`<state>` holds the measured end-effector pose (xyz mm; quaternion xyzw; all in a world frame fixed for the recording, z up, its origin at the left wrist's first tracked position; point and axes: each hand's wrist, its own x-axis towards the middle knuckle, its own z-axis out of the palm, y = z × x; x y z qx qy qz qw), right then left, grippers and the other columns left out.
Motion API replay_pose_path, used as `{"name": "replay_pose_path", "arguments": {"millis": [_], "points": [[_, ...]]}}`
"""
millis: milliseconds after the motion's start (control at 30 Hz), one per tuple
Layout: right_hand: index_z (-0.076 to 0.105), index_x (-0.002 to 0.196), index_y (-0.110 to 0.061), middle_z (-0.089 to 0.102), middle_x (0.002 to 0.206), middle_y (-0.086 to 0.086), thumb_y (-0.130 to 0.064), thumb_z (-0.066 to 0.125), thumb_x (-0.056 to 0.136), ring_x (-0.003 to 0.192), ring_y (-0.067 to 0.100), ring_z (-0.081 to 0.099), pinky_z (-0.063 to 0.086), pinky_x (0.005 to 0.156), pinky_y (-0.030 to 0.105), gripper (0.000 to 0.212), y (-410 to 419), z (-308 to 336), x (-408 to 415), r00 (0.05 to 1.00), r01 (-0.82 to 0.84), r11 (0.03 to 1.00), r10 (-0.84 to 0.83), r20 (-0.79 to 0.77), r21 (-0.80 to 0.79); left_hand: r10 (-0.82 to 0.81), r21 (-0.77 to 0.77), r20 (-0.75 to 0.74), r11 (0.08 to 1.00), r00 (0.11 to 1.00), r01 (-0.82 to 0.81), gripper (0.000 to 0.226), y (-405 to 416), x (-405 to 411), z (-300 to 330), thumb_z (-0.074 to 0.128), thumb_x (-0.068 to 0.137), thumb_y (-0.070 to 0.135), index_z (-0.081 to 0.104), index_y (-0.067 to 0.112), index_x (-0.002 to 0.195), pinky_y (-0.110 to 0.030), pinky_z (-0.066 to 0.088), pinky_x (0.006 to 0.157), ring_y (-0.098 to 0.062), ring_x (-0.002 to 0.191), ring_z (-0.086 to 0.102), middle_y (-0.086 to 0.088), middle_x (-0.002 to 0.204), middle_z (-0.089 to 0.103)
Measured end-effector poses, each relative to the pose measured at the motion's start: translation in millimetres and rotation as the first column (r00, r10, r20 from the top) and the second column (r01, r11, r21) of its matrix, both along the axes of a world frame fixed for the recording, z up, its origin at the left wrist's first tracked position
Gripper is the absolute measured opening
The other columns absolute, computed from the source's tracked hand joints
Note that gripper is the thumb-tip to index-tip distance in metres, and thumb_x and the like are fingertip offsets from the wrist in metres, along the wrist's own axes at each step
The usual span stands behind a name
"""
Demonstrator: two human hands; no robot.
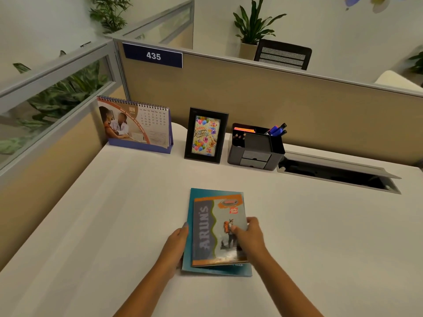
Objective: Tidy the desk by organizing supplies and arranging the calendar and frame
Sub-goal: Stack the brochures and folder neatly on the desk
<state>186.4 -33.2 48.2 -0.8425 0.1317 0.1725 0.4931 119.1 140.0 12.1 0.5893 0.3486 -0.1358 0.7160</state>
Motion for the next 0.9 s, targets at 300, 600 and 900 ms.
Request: {"name": "replay_pose_path", "arguments": {"millis": [300,600,900], "points": [[0.047,0.116,-0.015,0.051,0.122,0.012,-0.034,0.063,0.086,0.112,0.028,0.050,0.046,0.095,0.040,0.038,10.9,-25.7,-18.2,0.997,-0.041,0.969,0.056,0.057,-0.245,-0.125,0.287,0.015,0.951,0.992,0.116,0.015,-9.5,10.1,-1.6,0.060,0.090,0.028,0.057,0.013,0.092,-0.018,0.049,0.057,-0.014,0.076,0.062,-0.004,0.089,0.065],[0.032,0.131,-0.013,0.058,0.117,0.005,-0.022,0.080,0.070,0.102,0.024,0.061,0.055,0.077,0.039,0.078,-35.8,-1.5,4.5,0.996,0.062,0.932,-0.033,-0.087,0.357,-0.117,0.236,0.373,0.971,0.920,0.028,0.012,-22.1,16.9,19.6,0.049,0.095,0.028,0.049,0.025,0.107,-0.025,0.056,0.073,-0.011,0.096,0.064,0.005,0.108,0.064],[0.041,0.116,-0.031,0.056,0.108,-0.020,-0.008,0.075,0.076,0.097,-0.001,0.056,0.050,0.070,0.006,0.058,-31.2,-3.4,-10.6,0.910,-0.054,0.972,-0.047,0.412,0.230,-0.282,0.587,0.442,0.809,0.852,-0.037,0.020,-20.4,4.7,10.3,0.044,0.097,0.013,0.040,0.029,0.108,-0.005,0.046,0.066,-0.003,0.091,0.058,0.012,0.108,0.057]]}}
